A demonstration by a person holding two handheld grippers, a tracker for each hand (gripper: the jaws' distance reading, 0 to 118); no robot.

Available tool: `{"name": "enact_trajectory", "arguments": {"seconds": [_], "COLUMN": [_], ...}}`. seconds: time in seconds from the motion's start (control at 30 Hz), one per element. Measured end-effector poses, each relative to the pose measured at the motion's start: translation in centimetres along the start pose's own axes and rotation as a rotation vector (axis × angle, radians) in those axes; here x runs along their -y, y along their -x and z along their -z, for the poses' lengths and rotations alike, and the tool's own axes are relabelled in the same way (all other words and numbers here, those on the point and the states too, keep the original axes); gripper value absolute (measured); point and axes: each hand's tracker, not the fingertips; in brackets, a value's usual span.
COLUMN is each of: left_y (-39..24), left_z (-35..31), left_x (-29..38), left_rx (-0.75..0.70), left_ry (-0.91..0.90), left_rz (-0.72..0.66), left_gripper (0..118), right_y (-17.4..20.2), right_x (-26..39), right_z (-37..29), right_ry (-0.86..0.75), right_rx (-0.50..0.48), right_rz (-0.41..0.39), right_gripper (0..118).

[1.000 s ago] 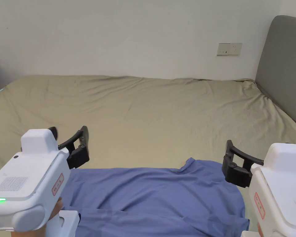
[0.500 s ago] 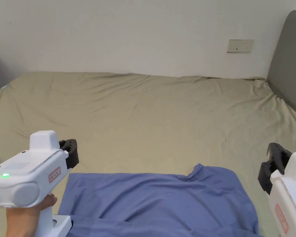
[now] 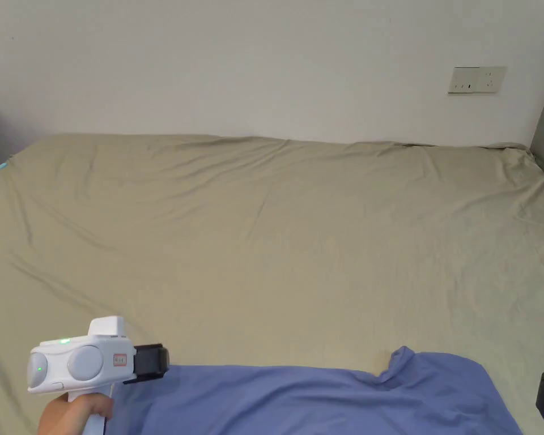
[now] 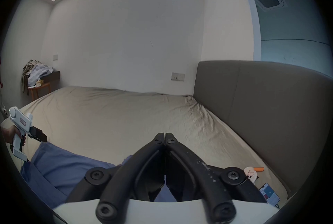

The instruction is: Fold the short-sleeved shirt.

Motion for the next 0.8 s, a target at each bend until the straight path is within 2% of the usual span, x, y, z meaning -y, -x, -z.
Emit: {"name": "enact_trajectory", "arguments": {"seconds": [0.03,0.13,0.17,0.2,0.27,0.33,0.4,0.47,0.5,0.53,0.6,0.67,0.7,0.73,0.77,0.8], "left_y": [0.0,0.0,-0.1,-0.4,-0.7,-1.4,-1.8,-2.1,-2.1,-2.0,-2.1,-2.2,-2.2,-2.1,-2.1,-1.9], "left_z": [1.2,3.7,3.5,2.8,2.0,1.4,0.2,-1.9,-3.0,-3.9,-5.8,-7.1,-7.6,-7.9,-8.1,-8.0], "left_x": [0.1,0.8,1.3,1.3,1.4,1.6,1.8,2.0,2.0,1.9,2.0,1.9,1.9,2.0,2.1,2.1], "left_rx": [-0.011,-0.033,-0.022,-0.035,0.021,0.028,0.048,0.060,0.088,0.117,0.145,0.159,0.167,0.174,0.177,0.178], "left_ry": [0.032,0.054,0.038,-0.018,-0.013,-0.014,-0.048,-0.123,-0.138,-0.149,-0.174,-0.186,-0.190,-0.190,-0.189,-0.189], "left_rz": [0.017,0.021,0.019,0.019,0.047,0.050,0.101,0.112,0.103,0.098,0.100,0.106,0.104,0.103,0.097,0.092], "left_gripper": [96,58,58,50,5,5,5,5,5,5,5,5,5,5,5,5], "right_y": [0.0,-0.1,-0.3,-0.5,-0.9,-1.3,-1.8,-1.9,-1.9,-2.0,-1.6,-1.1,-0.8,-0.1,0.2,0.1], "right_x": [0.4,1.7,2.2,2.6,3.3,3.7,4.1,5.2,5.9,6.7,8.4,10.0,10.7,11.5,11.9,12.0], "right_z": [0.8,3.2,4.0,4.7,7.0,9.9,13.6,17.5,19.1,20.8,23.3,25.1,25.4,25.5,25.3,25.8], "right_ry": [0.019,0.095,0.118,0.143,0.210,0.279,0.367,0.468,0.507,0.537,0.612,0.699,0.718,0.745,0.735,0.646], "right_rx": [0.000,-0.008,-0.014,-0.024,-0.029,-0.055,-0.087,-0.066,-0.068,-0.079,-0.056,-0.056,-0.048,-0.072,-0.132,-0.083], "right_rz": [0.001,0.011,0.028,0.046,0.054,0.072,0.077,0.124,0.119,0.130,0.088,0.053,0.048,0.021,0.031,0.060], "right_gripper": [1,1,1,2,10,22,57,96,107,110,112,108,103,92,73,70]}}
